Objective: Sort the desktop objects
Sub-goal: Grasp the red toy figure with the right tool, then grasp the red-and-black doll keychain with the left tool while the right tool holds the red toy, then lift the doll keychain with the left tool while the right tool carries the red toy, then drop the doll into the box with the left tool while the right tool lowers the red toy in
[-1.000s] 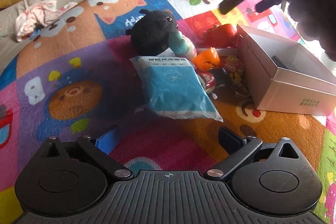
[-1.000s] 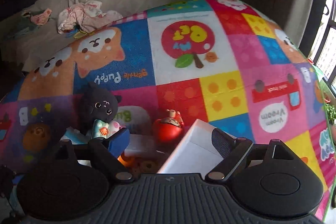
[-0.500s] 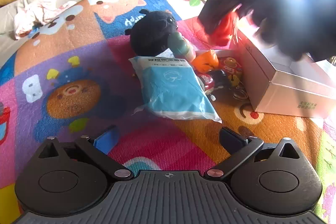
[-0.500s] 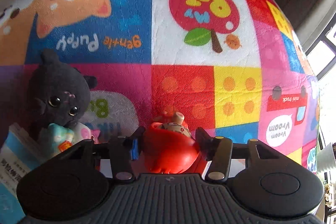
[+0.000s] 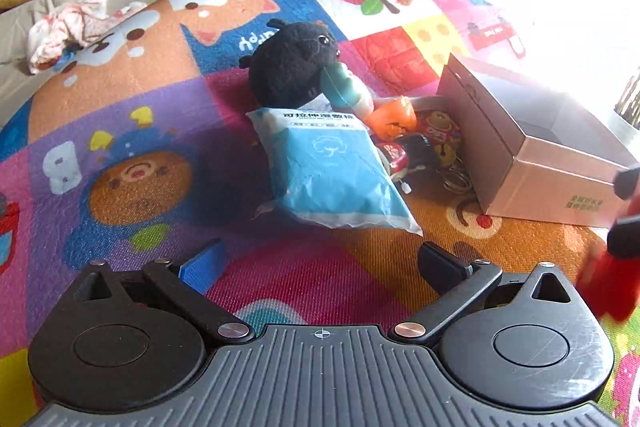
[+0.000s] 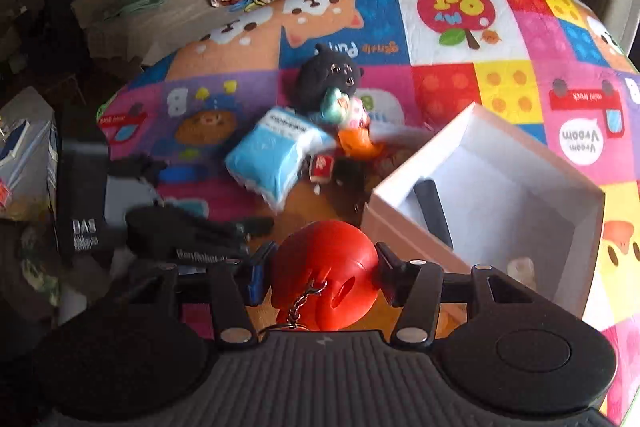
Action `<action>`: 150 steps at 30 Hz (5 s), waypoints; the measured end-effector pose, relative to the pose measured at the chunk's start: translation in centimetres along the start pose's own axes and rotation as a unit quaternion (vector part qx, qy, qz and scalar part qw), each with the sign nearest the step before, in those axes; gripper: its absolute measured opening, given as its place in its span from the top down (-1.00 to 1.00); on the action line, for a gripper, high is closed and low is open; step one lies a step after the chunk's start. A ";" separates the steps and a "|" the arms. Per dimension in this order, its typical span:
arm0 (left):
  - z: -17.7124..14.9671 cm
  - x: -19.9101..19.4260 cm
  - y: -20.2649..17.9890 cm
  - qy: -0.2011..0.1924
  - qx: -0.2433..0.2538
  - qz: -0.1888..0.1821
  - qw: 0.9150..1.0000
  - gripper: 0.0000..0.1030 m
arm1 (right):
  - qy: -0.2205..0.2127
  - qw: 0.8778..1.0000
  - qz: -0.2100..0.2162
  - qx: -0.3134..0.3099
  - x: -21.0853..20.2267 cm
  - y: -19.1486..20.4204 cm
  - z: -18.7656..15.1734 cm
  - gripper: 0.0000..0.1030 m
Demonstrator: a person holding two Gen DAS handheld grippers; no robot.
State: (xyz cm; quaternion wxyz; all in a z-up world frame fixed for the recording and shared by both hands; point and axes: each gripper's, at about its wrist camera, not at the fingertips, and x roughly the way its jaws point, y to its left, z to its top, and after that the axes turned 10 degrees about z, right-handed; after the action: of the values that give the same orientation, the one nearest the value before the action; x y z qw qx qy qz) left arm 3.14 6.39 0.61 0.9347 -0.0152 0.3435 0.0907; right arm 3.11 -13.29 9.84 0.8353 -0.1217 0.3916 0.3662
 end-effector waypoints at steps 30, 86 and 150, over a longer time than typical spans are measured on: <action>4.7 1.7 -6.6 -0.040 0.073 -0.027 0.996 -0.59 | -0.215 0.956 -0.095 0.175 -7.0 -6.6 -14.5 -0.78; -4.1 -5.9 -3.7 -0.029 0.060 -0.036 0.997 -0.89 | -0.163 0.973 -0.103 0.128 -4.6 -2.2 -13.0 -0.97; 2.4 -3.7 -6.8 -0.075 0.092 -0.068 0.991 -0.85 | -0.202 0.964 -0.098 0.140 -9.0 -11.6 -2.4 0.00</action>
State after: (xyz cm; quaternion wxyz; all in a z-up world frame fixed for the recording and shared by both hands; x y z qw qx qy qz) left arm 3.10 -0.68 4.59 0.9590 0.0546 0.2779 -0.0039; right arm 6.16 -27.25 13.94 0.9374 0.0352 0.2487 0.2414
